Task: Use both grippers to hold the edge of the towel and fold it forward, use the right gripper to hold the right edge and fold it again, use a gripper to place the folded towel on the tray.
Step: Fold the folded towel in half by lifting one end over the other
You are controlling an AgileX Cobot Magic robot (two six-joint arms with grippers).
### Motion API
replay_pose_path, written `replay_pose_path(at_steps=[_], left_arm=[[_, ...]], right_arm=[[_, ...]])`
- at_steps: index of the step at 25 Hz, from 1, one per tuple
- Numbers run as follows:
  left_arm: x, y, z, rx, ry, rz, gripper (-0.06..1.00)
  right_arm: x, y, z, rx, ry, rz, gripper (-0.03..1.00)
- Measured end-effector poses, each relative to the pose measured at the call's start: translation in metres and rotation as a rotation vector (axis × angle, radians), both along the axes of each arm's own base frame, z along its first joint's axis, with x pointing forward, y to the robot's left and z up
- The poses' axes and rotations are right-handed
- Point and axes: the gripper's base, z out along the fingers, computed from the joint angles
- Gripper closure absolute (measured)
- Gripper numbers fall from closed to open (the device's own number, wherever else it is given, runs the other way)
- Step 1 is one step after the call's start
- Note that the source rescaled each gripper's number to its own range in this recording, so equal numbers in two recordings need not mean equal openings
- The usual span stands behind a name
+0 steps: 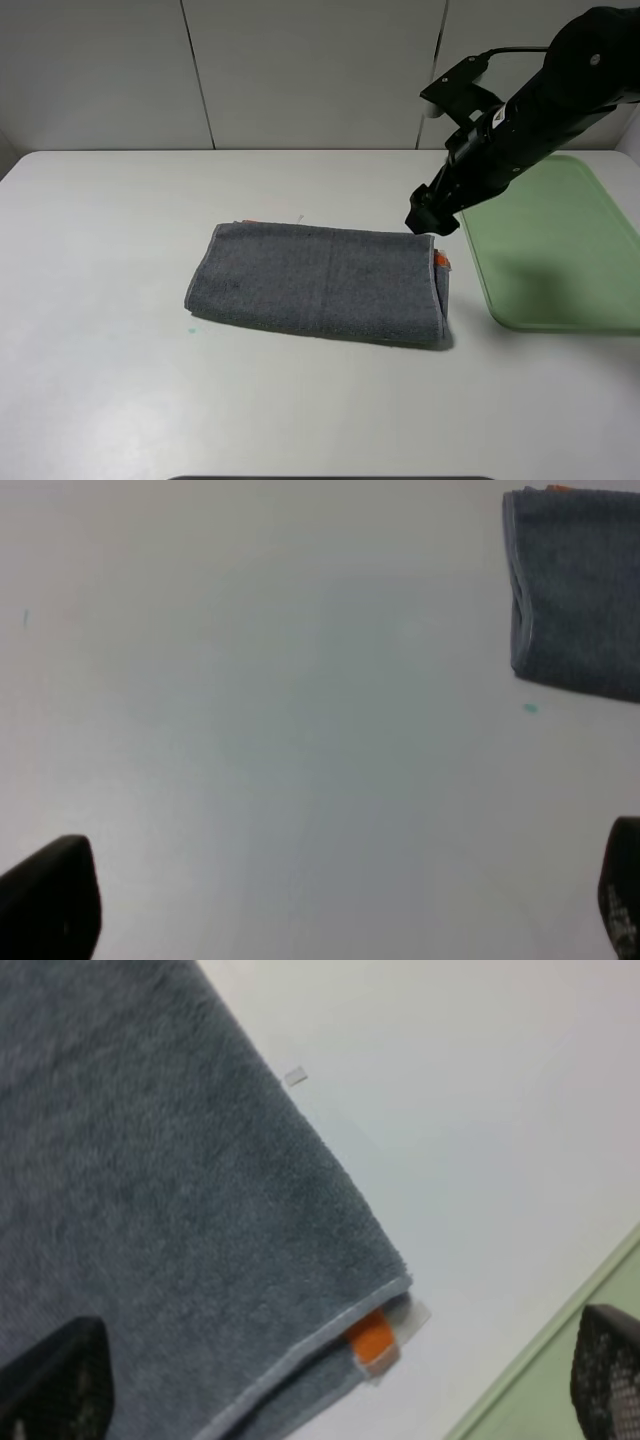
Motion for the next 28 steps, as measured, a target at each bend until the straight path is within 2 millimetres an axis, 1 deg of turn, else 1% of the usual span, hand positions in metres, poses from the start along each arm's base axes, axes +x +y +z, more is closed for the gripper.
replay_pose_path(at_steps=[4, 7, 9, 12, 15, 18, 23, 28], left_arm=[[0.000, 0.000, 0.000, 0.000, -0.001, 0.000, -0.06], [0.000, 0.000, 0.000, 0.000, -0.001, 0.000, -0.06], [0.000, 0.000, 0.000, 0.000, -0.001, 0.000, -0.06], [0.000, 0.000, 0.000, 0.000, -0.001, 0.000, -0.06], [0.000, 0.000, 0.000, -0.001, -0.001, 0.000, -0.06], [0.000, 0.000, 0.000, -0.001, -0.001, 0.000, -0.06], [0.000, 0.000, 0.000, -0.001, -0.002, 0.000, -0.06], [0.000, 0.000, 0.000, -0.001, -0.003, 0.000, -0.06]], right_arm=[[0.000, 0.000, 0.000, 0.099, 0.053, -0.187, -0.03], [-0.001, -0.001, 0.000, 0.143, 0.083, -0.288, -0.03], [-0.001, -0.001, -0.001, 0.160, 0.103, -0.336, -0.03], [-0.002, -0.001, -0.005, 0.157, 0.137, -0.364, -0.03], [0.001, -0.002, -0.018, 0.148, 0.177, -0.392, -0.03], [0.005, -0.001, -0.035, 0.141, 0.217, -0.417, -0.03], [0.012, 0.001, -0.055, 0.147, 0.233, -0.438, -0.03], [0.011, -0.008, -0.072, 0.159, 0.247, -0.490, -0.03]])
